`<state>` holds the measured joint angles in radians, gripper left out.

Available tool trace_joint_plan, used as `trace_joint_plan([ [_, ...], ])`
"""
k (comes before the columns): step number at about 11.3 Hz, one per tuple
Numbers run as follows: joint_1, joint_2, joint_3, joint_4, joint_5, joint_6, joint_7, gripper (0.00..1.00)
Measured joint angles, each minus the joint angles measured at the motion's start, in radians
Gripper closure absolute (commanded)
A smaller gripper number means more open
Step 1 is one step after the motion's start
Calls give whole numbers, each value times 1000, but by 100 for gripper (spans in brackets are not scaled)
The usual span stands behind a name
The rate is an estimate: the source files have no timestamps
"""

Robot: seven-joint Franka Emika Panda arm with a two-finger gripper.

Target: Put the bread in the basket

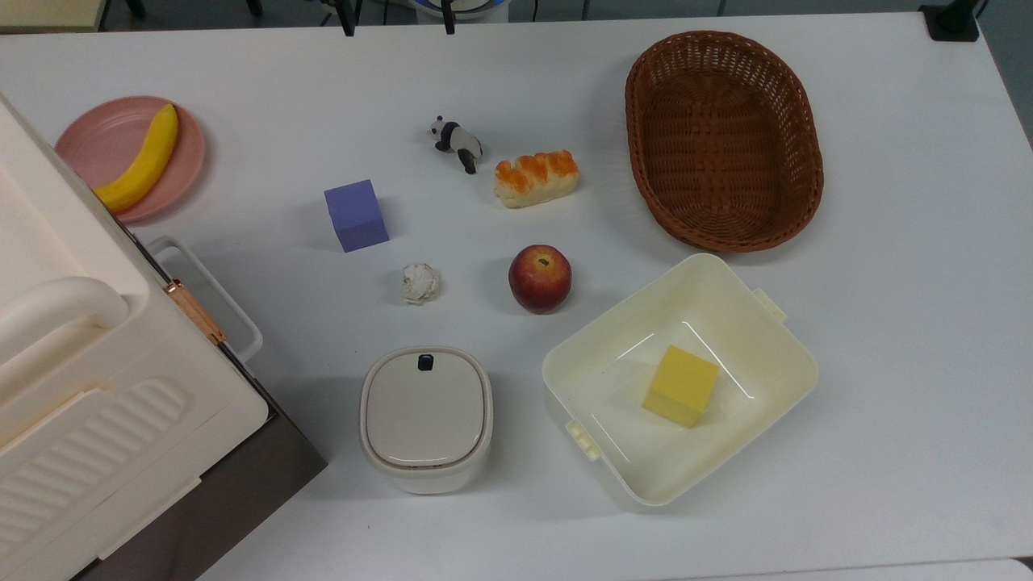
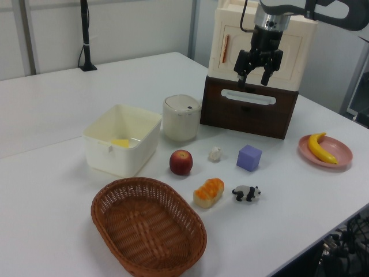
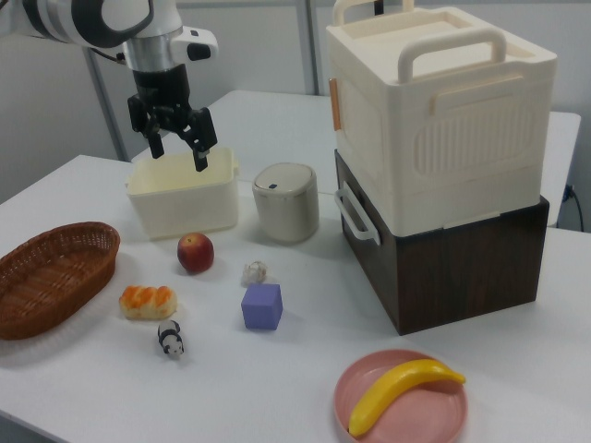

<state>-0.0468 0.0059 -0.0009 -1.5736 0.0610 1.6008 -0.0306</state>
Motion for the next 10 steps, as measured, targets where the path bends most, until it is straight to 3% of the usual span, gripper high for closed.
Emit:
trace_joint_plan([
  [4,-2,-24,54,-30,-12,-1,-3,0],
  [10,-12,-23,55,-37,-12,-43,23,0],
])
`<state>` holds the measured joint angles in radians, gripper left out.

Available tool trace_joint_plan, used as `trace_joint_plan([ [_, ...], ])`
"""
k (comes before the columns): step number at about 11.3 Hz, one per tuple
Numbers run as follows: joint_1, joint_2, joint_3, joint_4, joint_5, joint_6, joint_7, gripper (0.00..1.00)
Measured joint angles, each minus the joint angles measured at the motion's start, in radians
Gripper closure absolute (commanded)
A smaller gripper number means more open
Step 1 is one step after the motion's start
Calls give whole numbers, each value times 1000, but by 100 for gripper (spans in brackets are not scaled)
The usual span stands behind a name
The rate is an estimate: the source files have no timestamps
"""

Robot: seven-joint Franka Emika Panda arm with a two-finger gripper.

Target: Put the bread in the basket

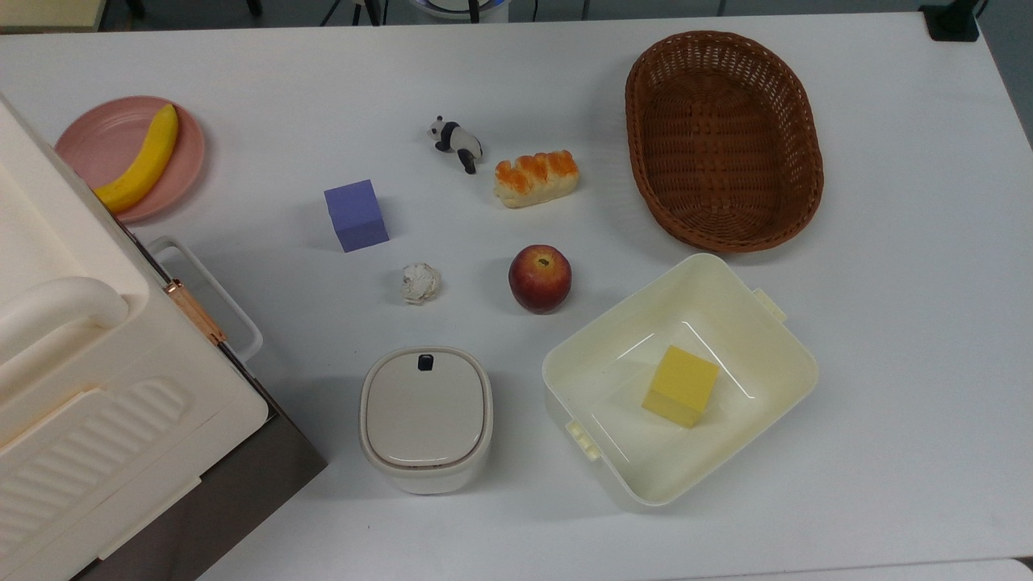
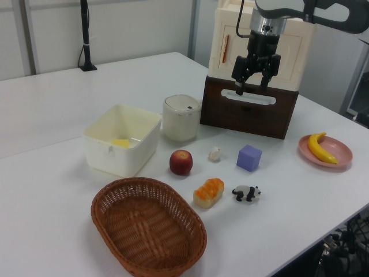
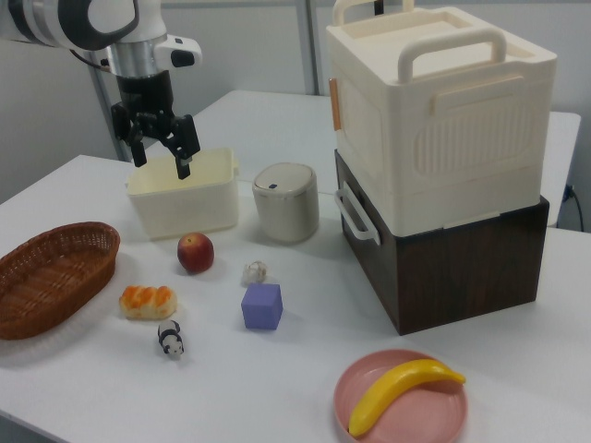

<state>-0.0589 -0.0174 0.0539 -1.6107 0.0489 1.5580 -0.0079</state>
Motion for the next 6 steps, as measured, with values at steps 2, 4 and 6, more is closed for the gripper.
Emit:
trace_joint_plan([
  [2,0,4,6,0,0,-4,47,0],
  [4,1,5,21,-3,0,-4,119,0],
  [6,2,7,45,-25,-1,2,74,0],
])
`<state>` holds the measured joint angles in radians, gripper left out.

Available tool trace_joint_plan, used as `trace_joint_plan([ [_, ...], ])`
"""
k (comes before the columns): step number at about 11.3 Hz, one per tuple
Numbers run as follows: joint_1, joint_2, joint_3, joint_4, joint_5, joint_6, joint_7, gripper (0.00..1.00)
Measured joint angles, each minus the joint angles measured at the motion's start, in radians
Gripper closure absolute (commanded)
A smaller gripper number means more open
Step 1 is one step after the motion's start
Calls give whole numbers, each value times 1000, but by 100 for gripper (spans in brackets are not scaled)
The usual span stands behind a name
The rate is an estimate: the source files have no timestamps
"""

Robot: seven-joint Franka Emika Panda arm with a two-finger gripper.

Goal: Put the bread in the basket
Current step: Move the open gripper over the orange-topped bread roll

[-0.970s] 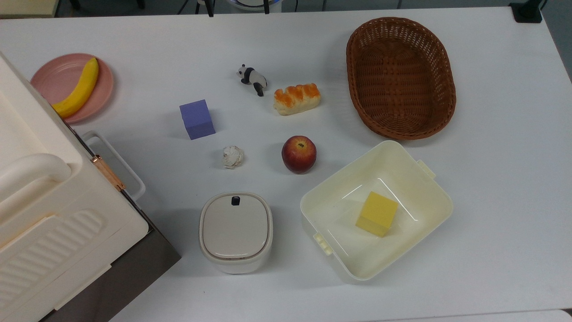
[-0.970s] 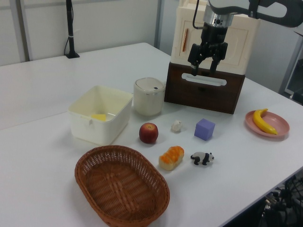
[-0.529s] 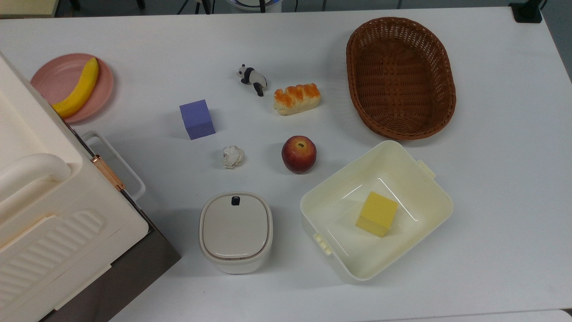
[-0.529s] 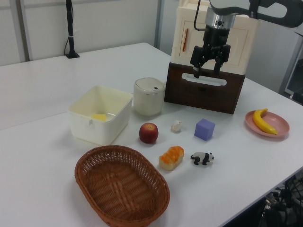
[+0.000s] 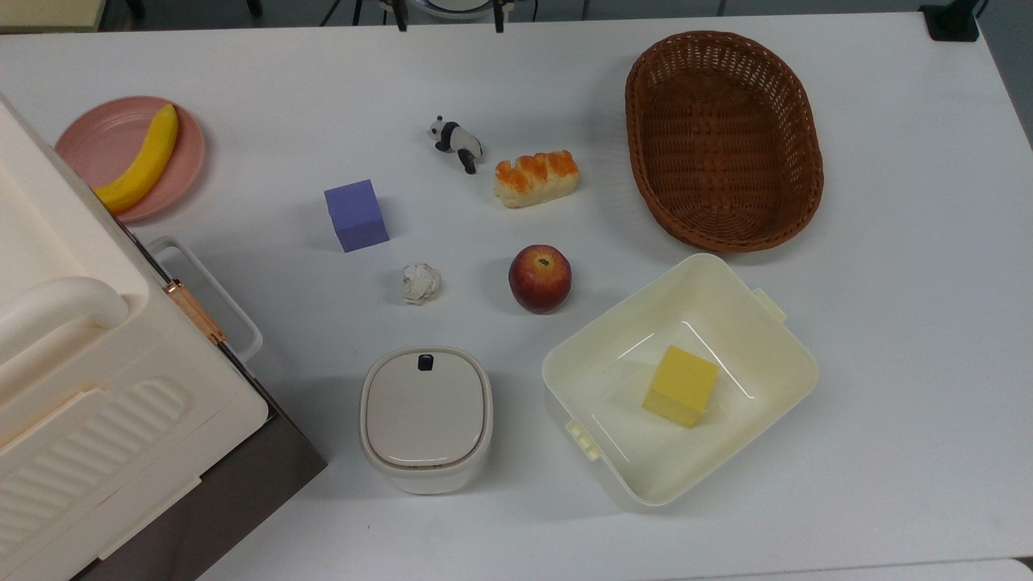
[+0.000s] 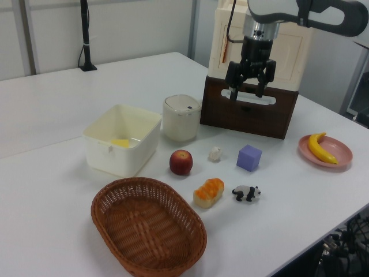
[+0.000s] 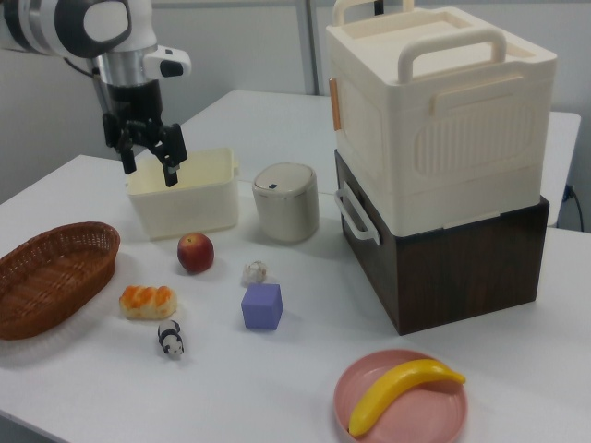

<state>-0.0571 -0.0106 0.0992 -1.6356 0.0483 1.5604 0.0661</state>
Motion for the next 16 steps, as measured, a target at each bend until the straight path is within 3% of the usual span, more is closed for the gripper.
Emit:
trace_joint_plan([
  [5,-6,5,146,-101,-154,60,-666,0],
  [7,-22,-11,158,-104,-160,60,-1005,0],
  [9,-43,-26,160,-154,-160,118,-1250,0],
  [12,-43,-23,202,-329,-162,306,-1414,0],
  [16,-43,-28,267,-360,-163,355,-1439,0],
])
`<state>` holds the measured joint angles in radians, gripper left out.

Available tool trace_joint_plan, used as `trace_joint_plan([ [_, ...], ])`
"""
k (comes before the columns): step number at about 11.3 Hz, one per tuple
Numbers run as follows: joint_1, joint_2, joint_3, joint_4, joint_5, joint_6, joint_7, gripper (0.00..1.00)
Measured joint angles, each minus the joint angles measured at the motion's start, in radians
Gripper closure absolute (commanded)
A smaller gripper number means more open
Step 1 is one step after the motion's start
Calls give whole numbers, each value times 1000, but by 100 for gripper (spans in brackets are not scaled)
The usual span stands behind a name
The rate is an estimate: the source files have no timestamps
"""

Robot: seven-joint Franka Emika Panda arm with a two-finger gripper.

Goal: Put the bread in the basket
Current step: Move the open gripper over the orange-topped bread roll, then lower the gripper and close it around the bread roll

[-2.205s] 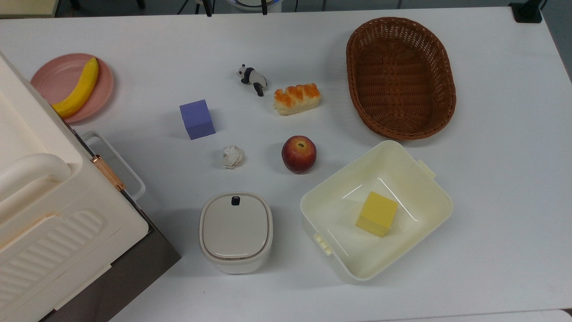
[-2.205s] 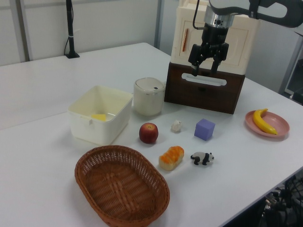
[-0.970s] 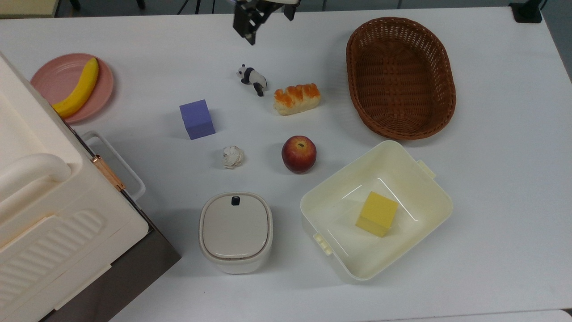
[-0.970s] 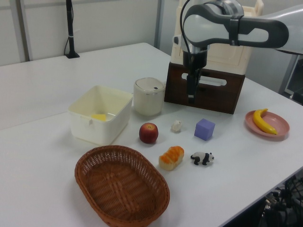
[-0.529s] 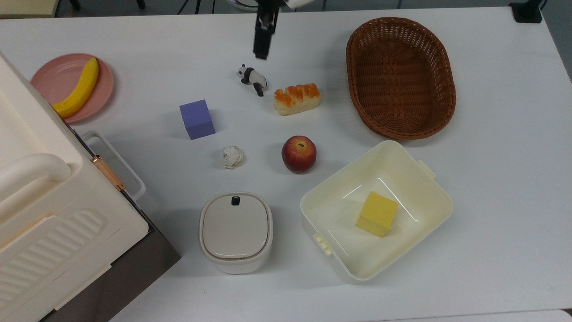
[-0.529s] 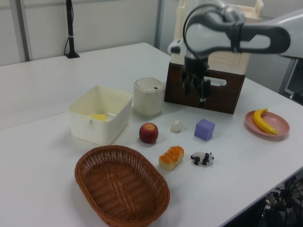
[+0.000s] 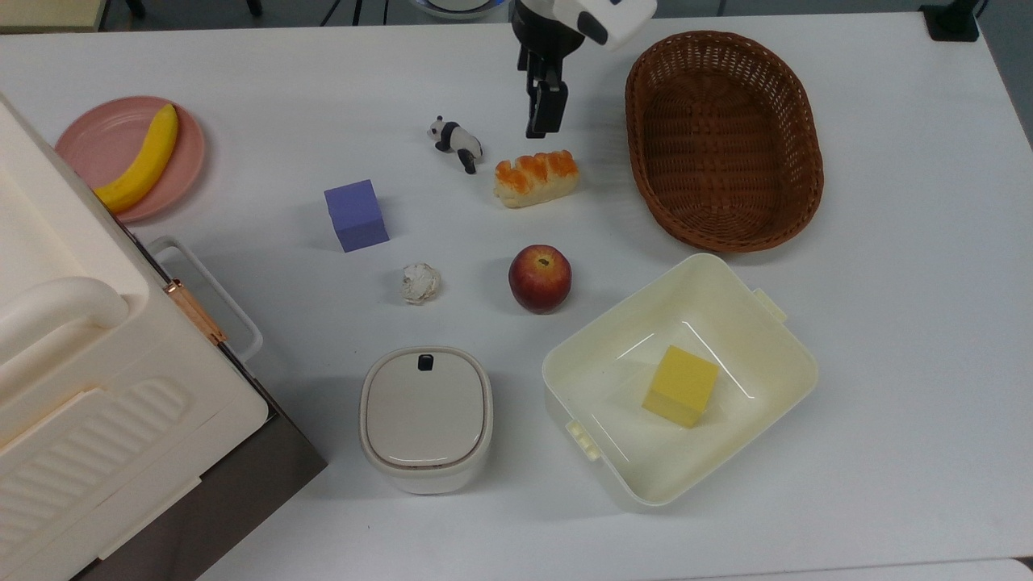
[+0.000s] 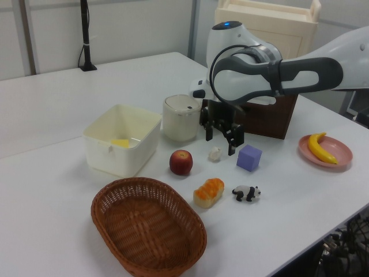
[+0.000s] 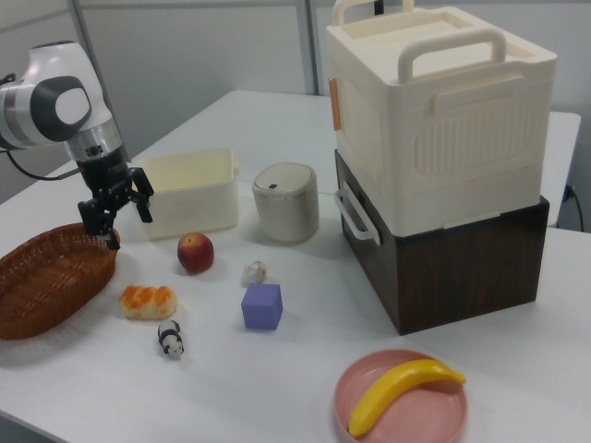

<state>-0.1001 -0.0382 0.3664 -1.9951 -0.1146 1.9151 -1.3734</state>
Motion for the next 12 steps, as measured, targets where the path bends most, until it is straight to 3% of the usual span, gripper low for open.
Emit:
trace_joint_plan([
  [4,1,4,9,-110,0,177,-1,0],
  [12,12,77,11,-131,-72,192,6,0],
])
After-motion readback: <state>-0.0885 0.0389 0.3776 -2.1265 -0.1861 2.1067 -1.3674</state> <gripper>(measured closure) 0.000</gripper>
